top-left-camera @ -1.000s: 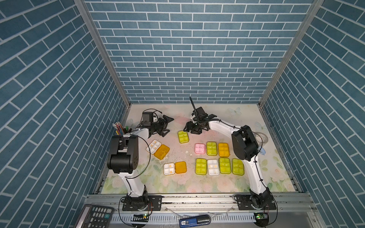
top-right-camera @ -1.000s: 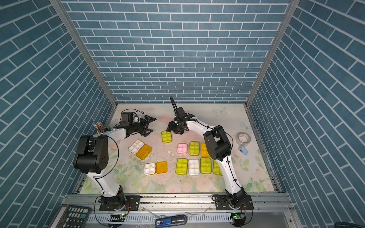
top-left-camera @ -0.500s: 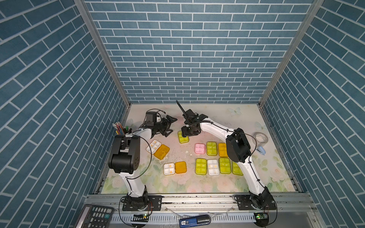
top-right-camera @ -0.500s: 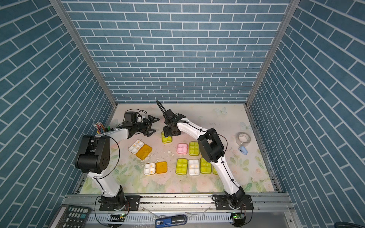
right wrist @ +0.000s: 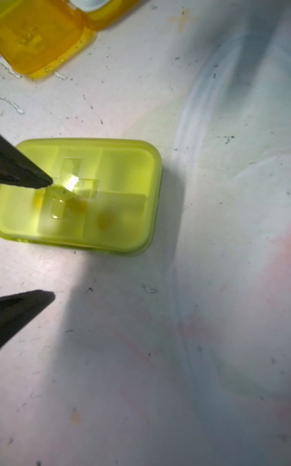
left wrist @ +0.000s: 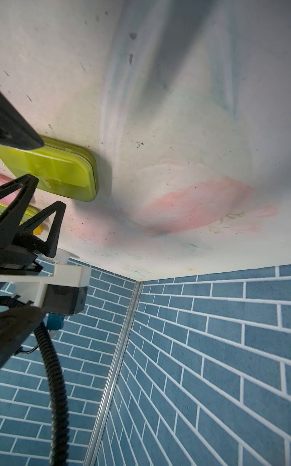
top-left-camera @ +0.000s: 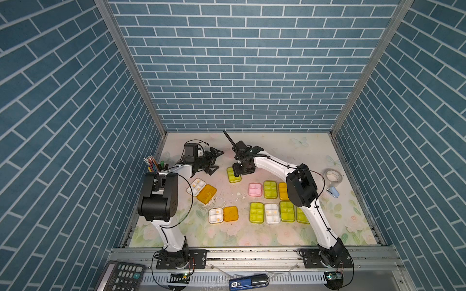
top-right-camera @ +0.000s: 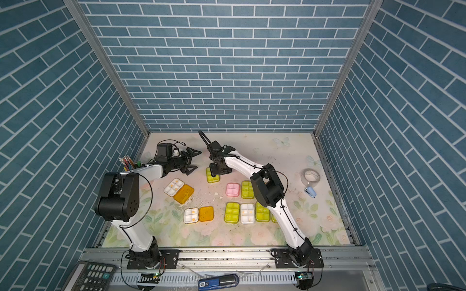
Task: Close pillboxes
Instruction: Close the lid on the pillbox.
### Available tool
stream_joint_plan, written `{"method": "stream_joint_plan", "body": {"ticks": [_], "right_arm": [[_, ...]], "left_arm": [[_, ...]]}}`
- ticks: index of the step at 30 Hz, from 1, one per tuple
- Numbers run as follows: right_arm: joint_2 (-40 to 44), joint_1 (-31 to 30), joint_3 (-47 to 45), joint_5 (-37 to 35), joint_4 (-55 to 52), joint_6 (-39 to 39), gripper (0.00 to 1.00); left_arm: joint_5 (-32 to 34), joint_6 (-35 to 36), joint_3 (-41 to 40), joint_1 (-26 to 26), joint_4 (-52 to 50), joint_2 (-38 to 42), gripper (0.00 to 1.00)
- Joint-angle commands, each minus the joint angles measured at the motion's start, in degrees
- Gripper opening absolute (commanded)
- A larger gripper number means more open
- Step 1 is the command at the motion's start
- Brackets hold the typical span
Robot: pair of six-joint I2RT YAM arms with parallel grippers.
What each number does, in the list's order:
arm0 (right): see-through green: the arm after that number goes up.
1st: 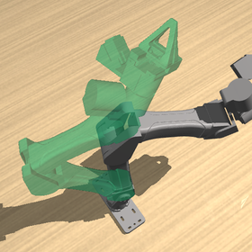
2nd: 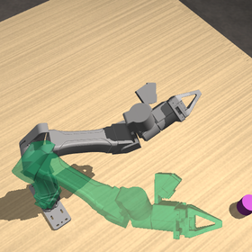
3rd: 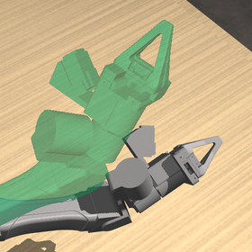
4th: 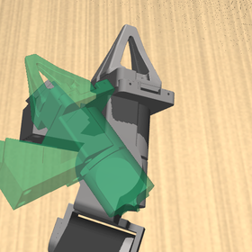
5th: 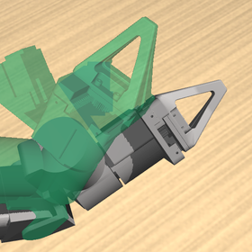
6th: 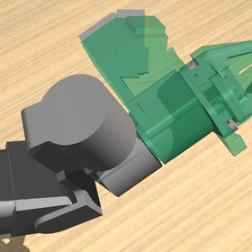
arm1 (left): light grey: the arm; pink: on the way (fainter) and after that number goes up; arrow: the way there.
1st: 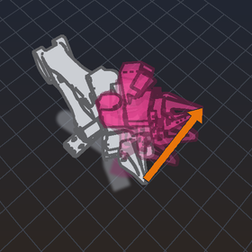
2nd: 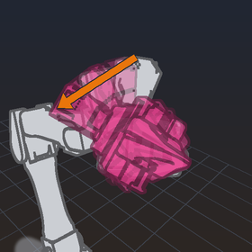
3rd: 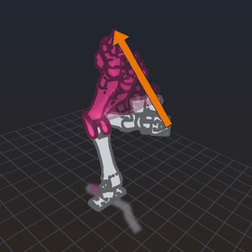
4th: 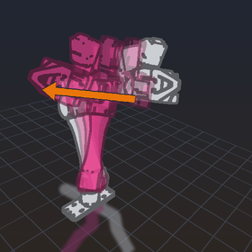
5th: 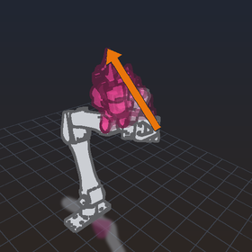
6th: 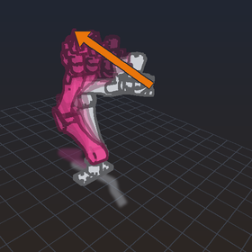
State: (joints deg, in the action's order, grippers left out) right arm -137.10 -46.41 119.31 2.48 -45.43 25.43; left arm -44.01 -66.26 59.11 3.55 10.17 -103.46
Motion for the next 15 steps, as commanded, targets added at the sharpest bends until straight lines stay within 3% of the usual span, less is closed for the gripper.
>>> {"method": "stream_joint_plan", "body": {"ticks": [1, 15], "right_arm": [[-0.85, -0.33, -0.29, -1.59, -1.16, -1.39, 0.66], [-1.47, -0.65, -4.97, -3.53, -0.36, -1.28, 0.66]], "left_arm": [[-0.13, -0.01, -1.02, -0.46, 0.86, 0.39, 0.98], [-0.11, -0.09, -1.10, -0.87, 0.92, 0.19, 0.98]]}}
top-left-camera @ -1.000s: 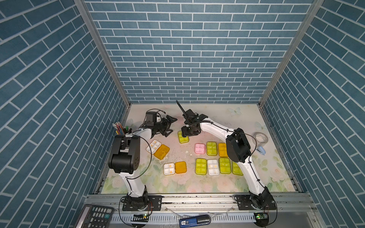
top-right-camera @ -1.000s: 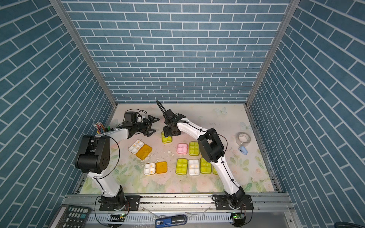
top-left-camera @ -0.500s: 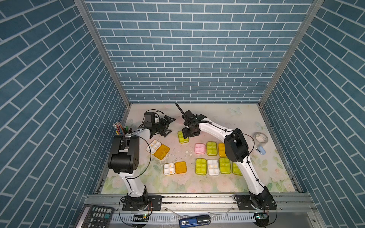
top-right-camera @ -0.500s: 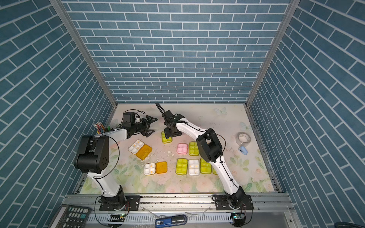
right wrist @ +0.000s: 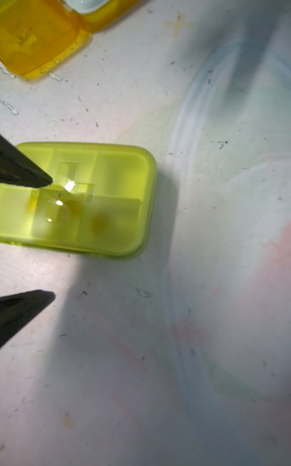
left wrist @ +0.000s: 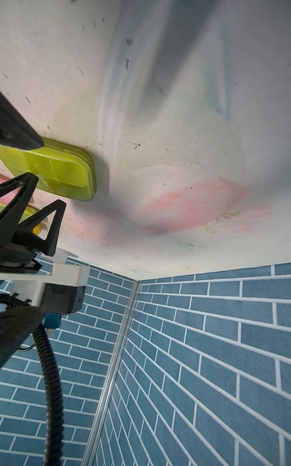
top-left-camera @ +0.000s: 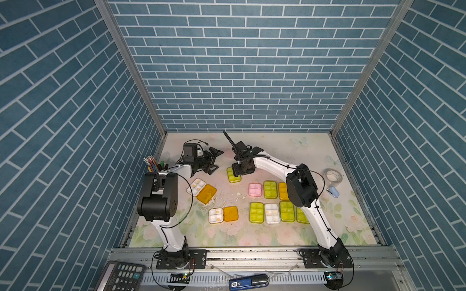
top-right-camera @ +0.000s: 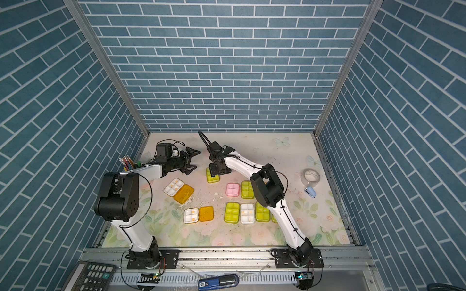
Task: Close pillboxes
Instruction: Close the lid on the pillbox, then pick up the pillbox at the center of the board.
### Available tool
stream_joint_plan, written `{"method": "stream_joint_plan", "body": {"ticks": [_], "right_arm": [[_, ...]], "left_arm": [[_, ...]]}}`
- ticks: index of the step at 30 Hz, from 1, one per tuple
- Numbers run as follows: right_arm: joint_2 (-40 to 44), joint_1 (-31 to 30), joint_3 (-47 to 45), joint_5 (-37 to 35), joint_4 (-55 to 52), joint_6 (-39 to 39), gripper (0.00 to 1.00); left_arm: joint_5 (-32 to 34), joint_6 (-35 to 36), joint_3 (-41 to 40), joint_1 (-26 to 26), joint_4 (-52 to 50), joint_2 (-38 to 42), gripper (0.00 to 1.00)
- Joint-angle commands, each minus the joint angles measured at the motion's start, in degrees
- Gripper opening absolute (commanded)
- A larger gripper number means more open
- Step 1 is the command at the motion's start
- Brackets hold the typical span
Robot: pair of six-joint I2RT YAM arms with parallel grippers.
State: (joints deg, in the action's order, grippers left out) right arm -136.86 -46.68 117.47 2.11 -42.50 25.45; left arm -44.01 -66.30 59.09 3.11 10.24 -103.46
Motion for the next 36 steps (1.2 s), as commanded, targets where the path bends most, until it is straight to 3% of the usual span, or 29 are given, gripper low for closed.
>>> {"method": "stream_joint_plan", "body": {"ticks": [1, 5, 12, 22, 26, 31, 36], "right_arm": [[-1.72, -0.38, -3.40, -3.04, -3.14, -1.28, 0.65], [-1.59, -0.60, -2.61, -2.90, -3.03, -0.95, 0.66], [-3.21, -2.15, 4.08, -2.83, -3.94, -1.52, 0.81], [-8.86, -3.75, 13.21, -6.12, -8.68, -1.88, 0.89], [-10.14, -4.06, 14.04, -9.36, -10.19, -1.35, 0.86], [-9.21, -4.13, 12.93, -10.08, -9.54, -0.85, 0.73], [-4.70, -4.06, 8.64, -10.12, -4.94, -0.69, 0.71]], "left_arm": [[-0.11, -0.10, -1.08, -0.45, 0.84, 0.17, 0.98], [-0.02, 0.03, -1.08, -0.48, 0.85, 0.19, 0.98], [0.01, 0.03, -1.08, -0.87, 0.92, 0.45, 0.98], [0.31, -0.49, -1.51, -1.70, 1.56, 0.63, 0.98], [0.15, -0.83, -1.61, -1.85, 1.80, 0.66, 0.98], [0.07, -1.20, -1.79, -1.88, 2.25, 0.67, 0.98], [-0.07, -1.16, -1.74, -1.88, 2.38, 0.90, 0.98]]}}
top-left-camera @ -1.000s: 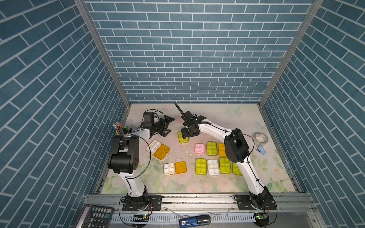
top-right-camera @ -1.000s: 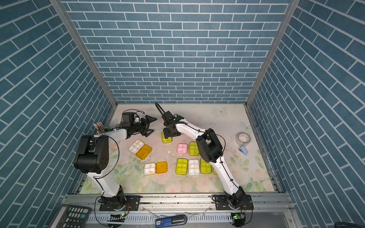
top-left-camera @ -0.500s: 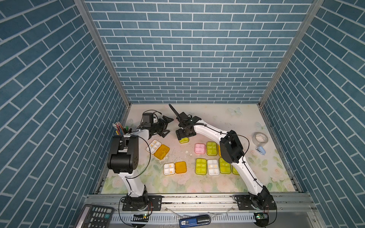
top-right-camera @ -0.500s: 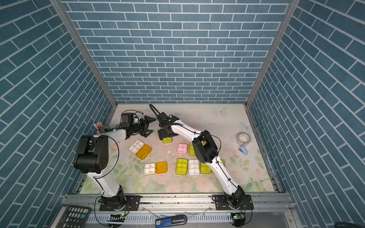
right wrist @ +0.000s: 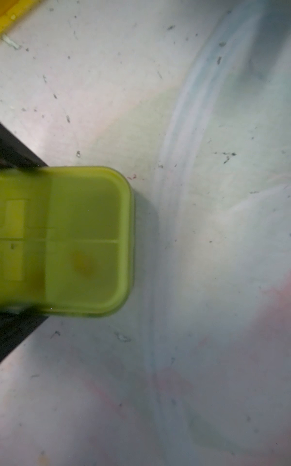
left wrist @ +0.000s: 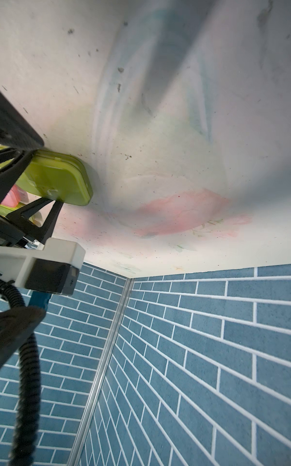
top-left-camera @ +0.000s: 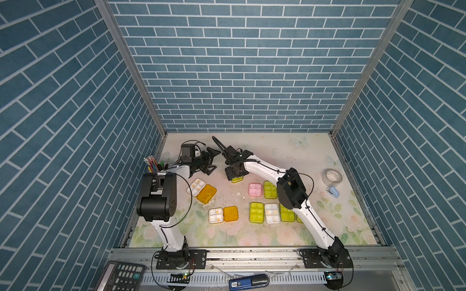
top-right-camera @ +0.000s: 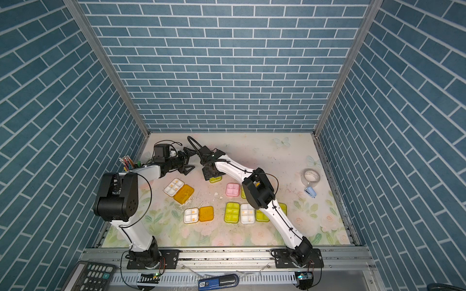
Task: Close pillboxes
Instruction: Pick up the pillbox at the center of the board, then place the pillbox at the center of the board.
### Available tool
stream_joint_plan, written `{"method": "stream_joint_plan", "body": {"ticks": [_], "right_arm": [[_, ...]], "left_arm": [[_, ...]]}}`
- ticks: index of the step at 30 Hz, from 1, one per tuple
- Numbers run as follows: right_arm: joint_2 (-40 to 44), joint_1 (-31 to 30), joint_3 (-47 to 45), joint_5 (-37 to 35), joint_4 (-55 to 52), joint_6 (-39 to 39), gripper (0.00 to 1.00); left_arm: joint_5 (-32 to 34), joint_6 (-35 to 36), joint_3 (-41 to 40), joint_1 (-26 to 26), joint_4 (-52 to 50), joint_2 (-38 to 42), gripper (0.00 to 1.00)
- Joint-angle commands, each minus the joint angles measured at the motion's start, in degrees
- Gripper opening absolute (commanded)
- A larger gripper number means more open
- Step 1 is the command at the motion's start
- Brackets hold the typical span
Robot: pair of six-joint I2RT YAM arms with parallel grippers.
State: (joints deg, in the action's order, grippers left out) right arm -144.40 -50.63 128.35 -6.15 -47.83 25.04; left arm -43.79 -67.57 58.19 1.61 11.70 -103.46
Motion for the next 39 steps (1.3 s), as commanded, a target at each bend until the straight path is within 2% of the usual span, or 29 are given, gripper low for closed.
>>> {"method": "stream_joint_plan", "body": {"ticks": [1, 6, 12, 17, 22, 25, 33, 39], "right_arm": [[3.89, -0.10, -2.85, -2.22, 1.04, -0.41, 0.71], [9.50, 0.44, -7.37, -4.01, 4.07, -1.55, 0.70], [21.25, 3.27, -19.80, -5.00, 8.03, -1.91, 0.70], [35.40, 8.08, -37.32, -7.18, 10.26, -1.86, 0.70], [49.96, 15.91, -57.51, -8.37, 11.09, -0.25, 0.70], [55.69, 20.55, -66.19, -7.50, 11.62, 0.84, 0.70], [59.68, 30.04, -77.43, -3.06, 16.84, 2.56, 0.70], [56.16, 32.06, -78.57, -1.06, 19.19, 2.21, 0.70]], "left_arm": [[-0.32, 0.07, -0.86, -0.38, 1.02, 0.93, 0.98], [-0.55, -0.28, -0.98, -0.38, 1.65, 1.03, 0.98], [-1.07, -0.37, -1.17, 0.83, 2.16, 1.16, 0.98], [-1.58, -0.24, -0.97, 4.30, 2.24, 1.28, 0.98], [-2.18, -0.11, -0.63, 8.47, 2.29, 2.27, 0.98], [-2.26, 0.05, -0.63, 10.43, 2.38, 2.99, 0.98], [-2.92, 0.33, -0.36, 12.63, 2.44, 2.92, 0.98], [-3.03, 0.31, -0.36, 12.63, 2.44, 2.67, 0.98]]}}
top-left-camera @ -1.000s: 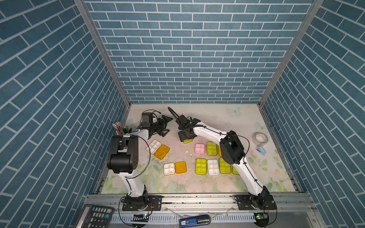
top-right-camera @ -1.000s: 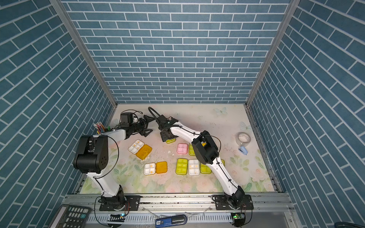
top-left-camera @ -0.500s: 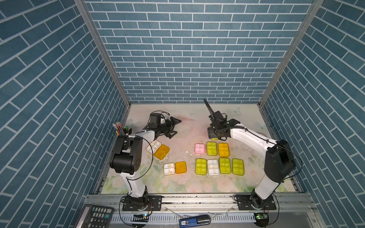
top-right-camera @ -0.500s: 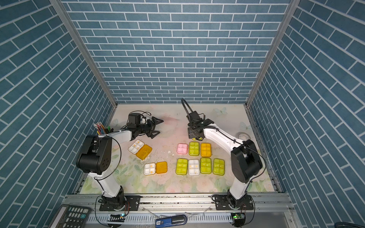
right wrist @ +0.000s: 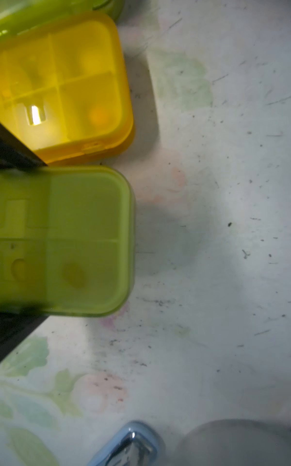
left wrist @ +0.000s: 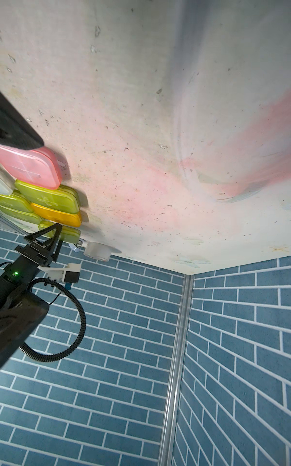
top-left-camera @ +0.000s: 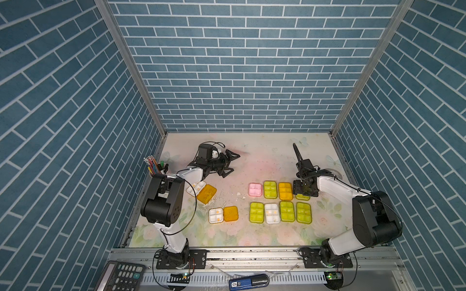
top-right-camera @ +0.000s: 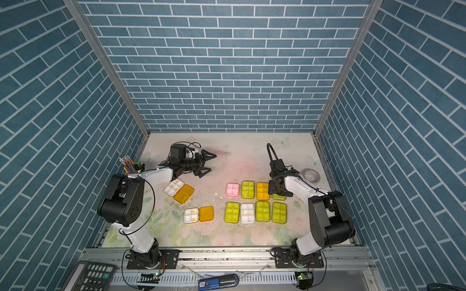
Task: Close pillboxes
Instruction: Place the pillbox at the center of the board.
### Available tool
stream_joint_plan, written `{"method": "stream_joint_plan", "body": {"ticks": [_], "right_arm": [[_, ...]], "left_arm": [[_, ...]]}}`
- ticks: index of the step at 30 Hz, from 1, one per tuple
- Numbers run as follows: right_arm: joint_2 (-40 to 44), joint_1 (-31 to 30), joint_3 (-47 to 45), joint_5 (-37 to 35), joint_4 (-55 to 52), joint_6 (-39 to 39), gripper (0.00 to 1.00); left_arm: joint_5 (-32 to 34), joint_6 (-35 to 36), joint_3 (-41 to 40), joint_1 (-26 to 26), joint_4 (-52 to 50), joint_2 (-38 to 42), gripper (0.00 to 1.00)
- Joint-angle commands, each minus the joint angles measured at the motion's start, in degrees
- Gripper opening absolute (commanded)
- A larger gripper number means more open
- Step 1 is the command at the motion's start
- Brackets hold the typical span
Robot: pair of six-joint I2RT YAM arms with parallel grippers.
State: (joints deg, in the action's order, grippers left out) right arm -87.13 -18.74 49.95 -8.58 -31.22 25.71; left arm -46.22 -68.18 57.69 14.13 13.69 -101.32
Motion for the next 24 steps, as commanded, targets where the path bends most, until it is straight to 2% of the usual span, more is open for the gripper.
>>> {"method": "stream_joint_plan", "body": {"ticks": [1, 12, 24], "right_arm": [[-1.39, 0.45, -0.43, 1.02, 3.09, 1.28, 0.70], [-3.92, 1.95, -2.26, 2.60, 5.12, -0.18, 0.72], [-1.60, 2.21, -1.97, 2.72, 3.25, 0.12, 0.84]], "left_arm": [[-0.63, 0.87, 0.14, 0.11, 0.44, 0.51, 0.98], [-0.80, 0.86, 0.18, 0.11, 0.63, 0.16, 0.98], [-1.16, 0.95, 0.43, 0.11, 0.67, 0.09, 0.98]]}}
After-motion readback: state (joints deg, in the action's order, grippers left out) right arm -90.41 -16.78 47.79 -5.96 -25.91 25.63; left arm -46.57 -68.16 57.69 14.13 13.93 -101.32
